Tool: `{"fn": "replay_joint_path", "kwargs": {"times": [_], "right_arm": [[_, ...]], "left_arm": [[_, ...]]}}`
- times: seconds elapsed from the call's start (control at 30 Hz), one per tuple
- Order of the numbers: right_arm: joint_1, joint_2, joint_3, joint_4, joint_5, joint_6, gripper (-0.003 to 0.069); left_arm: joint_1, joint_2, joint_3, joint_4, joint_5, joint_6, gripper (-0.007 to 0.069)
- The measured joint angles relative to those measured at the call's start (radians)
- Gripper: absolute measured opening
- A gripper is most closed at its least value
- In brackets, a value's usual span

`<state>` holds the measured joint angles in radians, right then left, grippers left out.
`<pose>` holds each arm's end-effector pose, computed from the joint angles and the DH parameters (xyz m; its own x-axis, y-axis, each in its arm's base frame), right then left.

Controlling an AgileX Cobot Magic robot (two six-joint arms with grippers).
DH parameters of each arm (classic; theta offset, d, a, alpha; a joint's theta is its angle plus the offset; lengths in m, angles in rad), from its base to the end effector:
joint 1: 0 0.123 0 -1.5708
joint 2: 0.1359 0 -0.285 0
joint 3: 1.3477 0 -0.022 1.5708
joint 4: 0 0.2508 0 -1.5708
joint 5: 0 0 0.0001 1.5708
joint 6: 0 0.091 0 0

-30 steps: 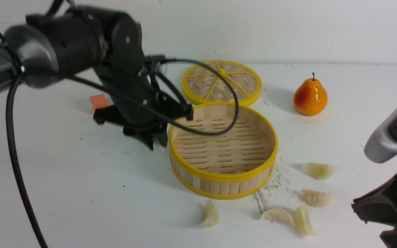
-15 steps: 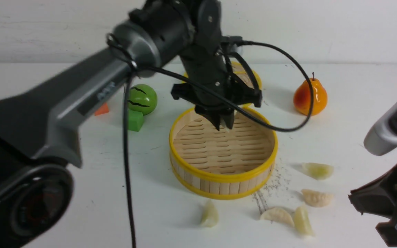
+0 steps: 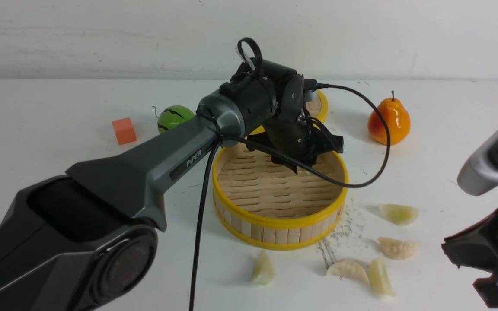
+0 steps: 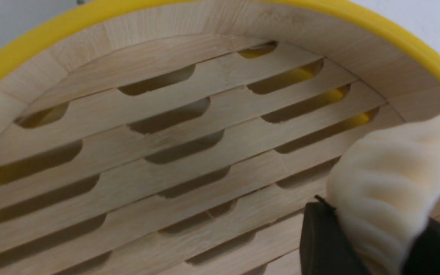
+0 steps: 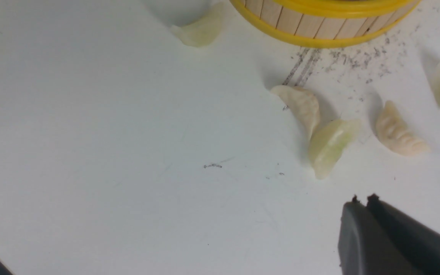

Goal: Put the dumplings into the steamer on the white table.
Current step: 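Place the dumpling into the bamboo steamer basket with the left gripper, then reach for and grasp a dumpling on the table with the left gripper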

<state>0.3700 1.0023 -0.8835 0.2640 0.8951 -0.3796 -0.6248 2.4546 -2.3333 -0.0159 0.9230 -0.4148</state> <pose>0.1672 0.0847 0.3254 -0.6202 -0.4616 -0.6343 -0.6150 0.7881 0.0278 0.4426 -0.3206 0.2112 -0.8475 0.1036 -0.5206 0.2654 0.9321 -0.2466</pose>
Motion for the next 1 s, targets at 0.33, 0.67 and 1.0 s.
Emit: {"fn": "replay_joint_path", "kwargs": {"times": [0.33,0.67,1.0], "right_arm": [[0.000,0.000,0.000,-0.017,-0.006,0.015,0.0023],[0.000,-0.010,0.000,-0.019,0.020,0.026,0.0029],[0.000,-0.158,0.000,-0.072,0.082,0.084,0.0041]], "left_arm": [[0.000,-0.046,-0.065,0.016,0.145,0.003,0.0541],[0.000,-0.299,-0.155,0.039,0.320,0.123,0.0534],[0.000,-0.745,0.437,0.031,0.320,0.195,0.0512]]}}
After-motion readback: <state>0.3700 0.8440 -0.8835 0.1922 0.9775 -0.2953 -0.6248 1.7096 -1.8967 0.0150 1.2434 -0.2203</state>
